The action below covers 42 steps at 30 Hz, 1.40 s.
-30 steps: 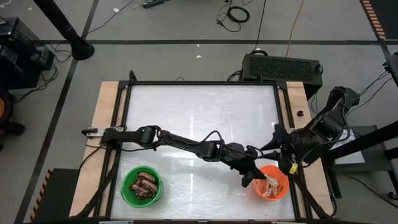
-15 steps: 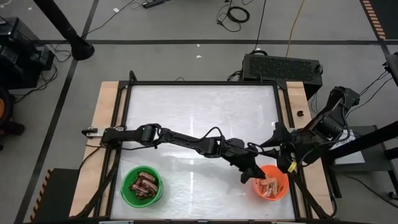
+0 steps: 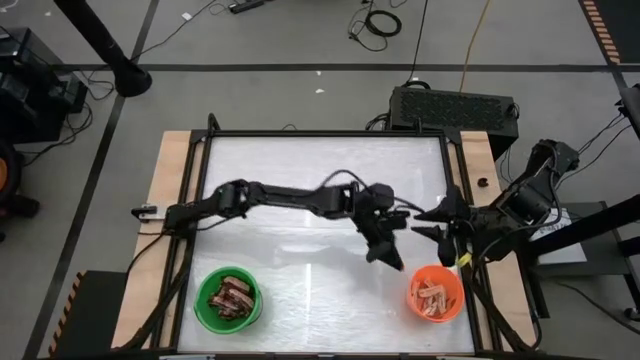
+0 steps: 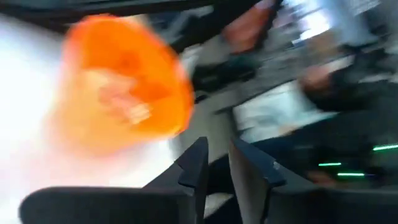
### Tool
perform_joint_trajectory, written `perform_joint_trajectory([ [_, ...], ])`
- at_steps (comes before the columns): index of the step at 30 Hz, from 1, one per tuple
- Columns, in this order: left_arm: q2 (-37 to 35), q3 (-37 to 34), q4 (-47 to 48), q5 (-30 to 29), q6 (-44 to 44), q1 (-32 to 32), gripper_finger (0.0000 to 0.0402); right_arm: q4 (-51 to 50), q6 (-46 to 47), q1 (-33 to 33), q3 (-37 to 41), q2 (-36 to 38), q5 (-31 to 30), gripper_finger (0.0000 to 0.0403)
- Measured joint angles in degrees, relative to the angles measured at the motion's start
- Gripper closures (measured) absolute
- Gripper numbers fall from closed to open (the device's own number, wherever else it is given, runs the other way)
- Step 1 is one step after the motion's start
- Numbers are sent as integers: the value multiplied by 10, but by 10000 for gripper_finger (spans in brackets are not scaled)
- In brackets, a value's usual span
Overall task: Sort candy by brand, put in halloween buckets
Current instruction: Return to Home Position
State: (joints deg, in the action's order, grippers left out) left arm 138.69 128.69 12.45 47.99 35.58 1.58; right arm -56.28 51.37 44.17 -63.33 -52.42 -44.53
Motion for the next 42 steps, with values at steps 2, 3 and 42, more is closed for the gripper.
perform_joint_trajectory([
  [2, -39, 0, 143, -62, -103, -8, 341, 9, -9, -9, 0, 0, -19, 268],
  [3, -61, 0, 214, -100, -155, -13, 347, 17, -18, -14, 0, 0, -26, 268],
  [42, -846, -652, 228, -352, -386, -204, 397, 349, -374, -487, 0, -125, 398, 298],
])
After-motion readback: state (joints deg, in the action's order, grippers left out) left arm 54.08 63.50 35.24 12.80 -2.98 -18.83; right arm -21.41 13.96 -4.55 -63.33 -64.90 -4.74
